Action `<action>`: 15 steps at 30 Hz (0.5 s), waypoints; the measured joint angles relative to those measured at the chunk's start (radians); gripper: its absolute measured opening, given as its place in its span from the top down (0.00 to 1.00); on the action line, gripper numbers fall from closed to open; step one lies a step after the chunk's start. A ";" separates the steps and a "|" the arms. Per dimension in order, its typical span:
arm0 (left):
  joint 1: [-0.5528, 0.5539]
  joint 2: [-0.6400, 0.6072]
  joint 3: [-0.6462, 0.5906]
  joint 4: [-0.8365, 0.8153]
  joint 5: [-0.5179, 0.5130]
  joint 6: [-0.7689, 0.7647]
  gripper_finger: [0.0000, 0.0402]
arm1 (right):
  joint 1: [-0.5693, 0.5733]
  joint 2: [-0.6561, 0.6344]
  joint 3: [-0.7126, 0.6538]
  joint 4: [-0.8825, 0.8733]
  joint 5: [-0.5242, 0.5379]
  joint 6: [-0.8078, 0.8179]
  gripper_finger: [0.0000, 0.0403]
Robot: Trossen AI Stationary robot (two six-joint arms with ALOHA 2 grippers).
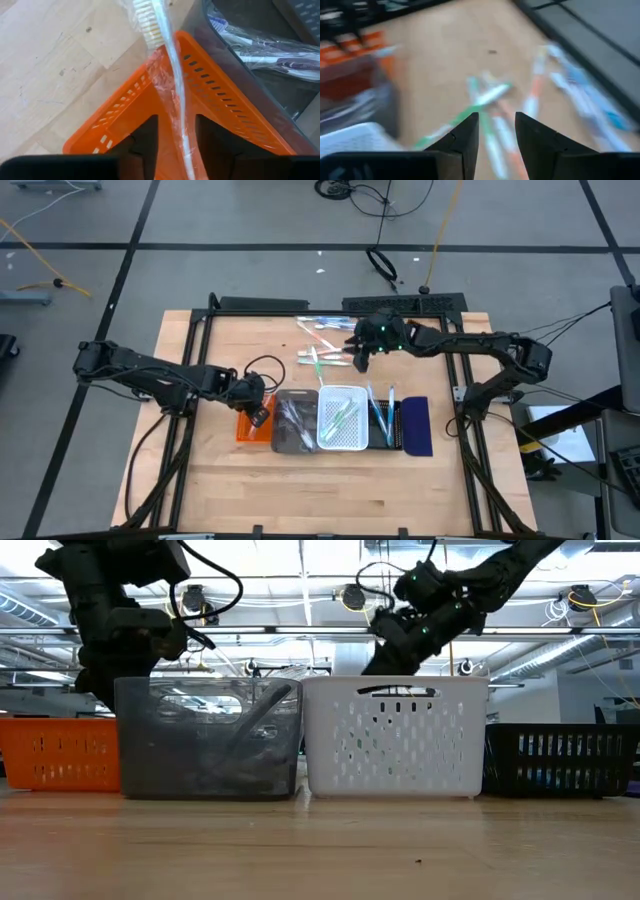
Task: Pick & Place Toothbrushes
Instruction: Put the purple toothbrush into the left black bin
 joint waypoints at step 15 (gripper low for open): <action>0.028 -0.014 0.021 0.046 -0.109 0.136 0.58 | -0.176 0.183 0.010 -0.001 0.004 -0.134 0.71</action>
